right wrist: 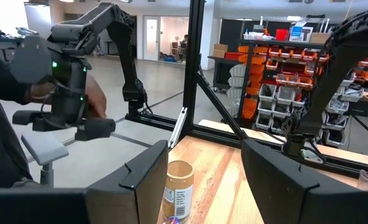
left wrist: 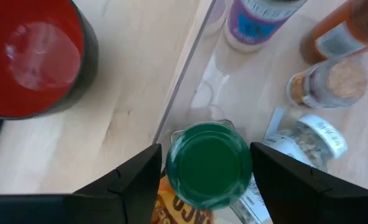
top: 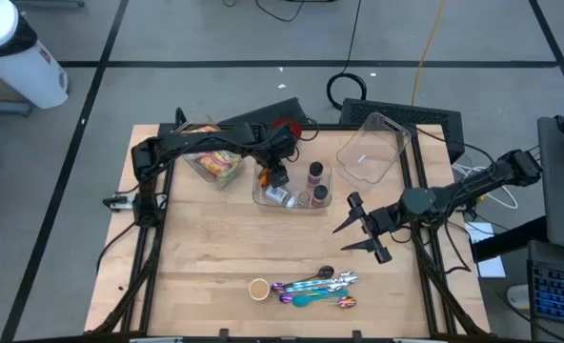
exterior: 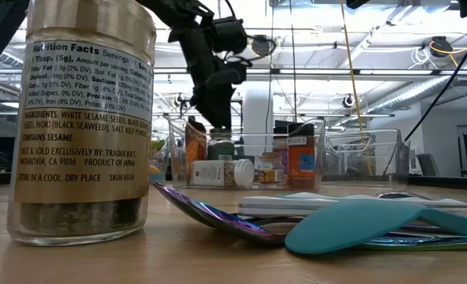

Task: Pick & Place Food Item
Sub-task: Put the green seasoning bottle into the center transparent bin, then put the gold seasoning bottle into the center transparent bin

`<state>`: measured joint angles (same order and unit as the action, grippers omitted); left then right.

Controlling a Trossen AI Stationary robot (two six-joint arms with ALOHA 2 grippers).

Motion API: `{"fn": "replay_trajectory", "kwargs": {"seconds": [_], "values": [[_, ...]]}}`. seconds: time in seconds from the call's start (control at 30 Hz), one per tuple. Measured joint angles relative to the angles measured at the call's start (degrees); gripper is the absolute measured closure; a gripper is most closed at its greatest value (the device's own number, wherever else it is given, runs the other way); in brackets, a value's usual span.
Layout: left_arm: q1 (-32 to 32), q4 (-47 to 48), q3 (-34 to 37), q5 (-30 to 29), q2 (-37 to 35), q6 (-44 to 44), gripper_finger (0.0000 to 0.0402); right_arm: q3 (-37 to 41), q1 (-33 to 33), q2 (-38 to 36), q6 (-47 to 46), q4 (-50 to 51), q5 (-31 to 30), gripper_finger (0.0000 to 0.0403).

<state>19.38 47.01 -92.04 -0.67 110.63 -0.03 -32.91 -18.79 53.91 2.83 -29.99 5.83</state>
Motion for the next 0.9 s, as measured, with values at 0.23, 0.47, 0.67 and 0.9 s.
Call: {"fn": "replay_trajectory", "kwargs": {"seconds": [0.23,0.47,0.67,0.9], "values": [[0.0,0.0,-0.1,0.5,-4.0,-0.3,0.0149,0.0,0.0,0.0,0.0,0.3,0.0,0.0206],[-2.1,3.6,-0.1,1.6,-10.9,-7.4,0.0149,0.0,0.0,0.0,0.0,0.2,0.0,0.0206],[-7.0,6.4,-0.1,6.5,-16.8,-10.7,0.0149,0.0,0.0,0.0,0.0,0.2,0.0,0.0206],[-18.1,5.3,-0.1,14.2,-21.4,-12.4,0.0149,0.0,0.0,0.0,0.0,0.0,0.0,0.0206]]}}
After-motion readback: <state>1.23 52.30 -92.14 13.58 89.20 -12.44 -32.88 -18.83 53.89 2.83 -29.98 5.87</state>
